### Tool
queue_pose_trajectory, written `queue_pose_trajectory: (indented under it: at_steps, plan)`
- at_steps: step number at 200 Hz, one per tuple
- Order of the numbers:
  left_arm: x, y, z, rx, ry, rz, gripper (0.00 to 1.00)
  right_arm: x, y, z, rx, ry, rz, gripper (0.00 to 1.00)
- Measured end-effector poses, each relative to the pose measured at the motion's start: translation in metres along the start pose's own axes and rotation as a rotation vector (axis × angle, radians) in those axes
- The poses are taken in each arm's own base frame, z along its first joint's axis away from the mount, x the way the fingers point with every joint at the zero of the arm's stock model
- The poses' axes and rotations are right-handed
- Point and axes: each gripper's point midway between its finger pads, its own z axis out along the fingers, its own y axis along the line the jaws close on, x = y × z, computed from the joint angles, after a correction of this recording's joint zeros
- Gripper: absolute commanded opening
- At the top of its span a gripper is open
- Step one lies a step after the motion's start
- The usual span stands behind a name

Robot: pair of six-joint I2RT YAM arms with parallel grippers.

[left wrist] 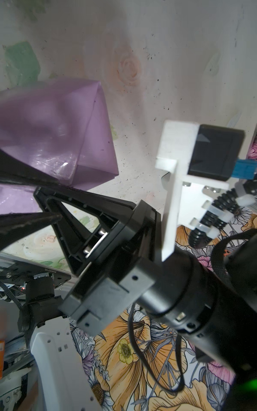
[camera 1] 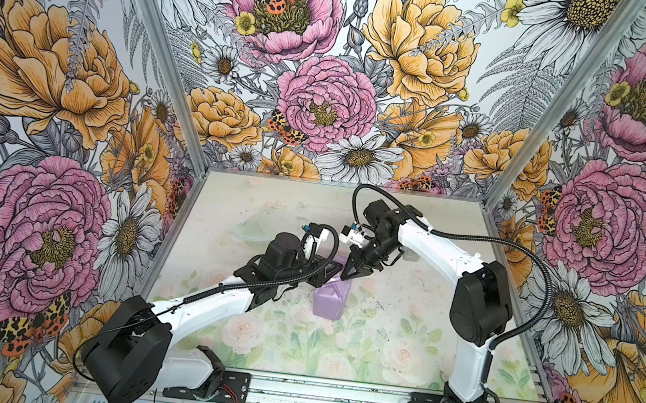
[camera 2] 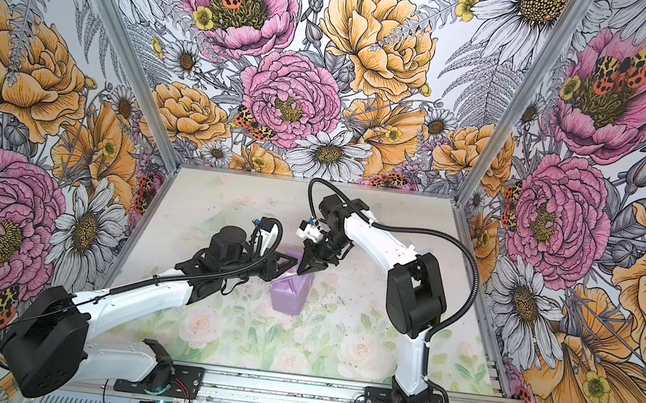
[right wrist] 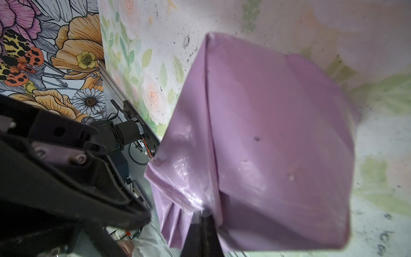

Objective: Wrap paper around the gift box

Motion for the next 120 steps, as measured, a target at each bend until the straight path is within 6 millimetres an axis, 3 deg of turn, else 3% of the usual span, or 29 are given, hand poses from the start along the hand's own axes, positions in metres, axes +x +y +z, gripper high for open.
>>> queue_pose_trajectory:
  at_steps: [120]
  plan:
    - [0.019,0.014,0.019,-0.018,0.065,-0.023,0.12,0.007,0.001,0.0,-0.008,0.007,0.038,0.0]
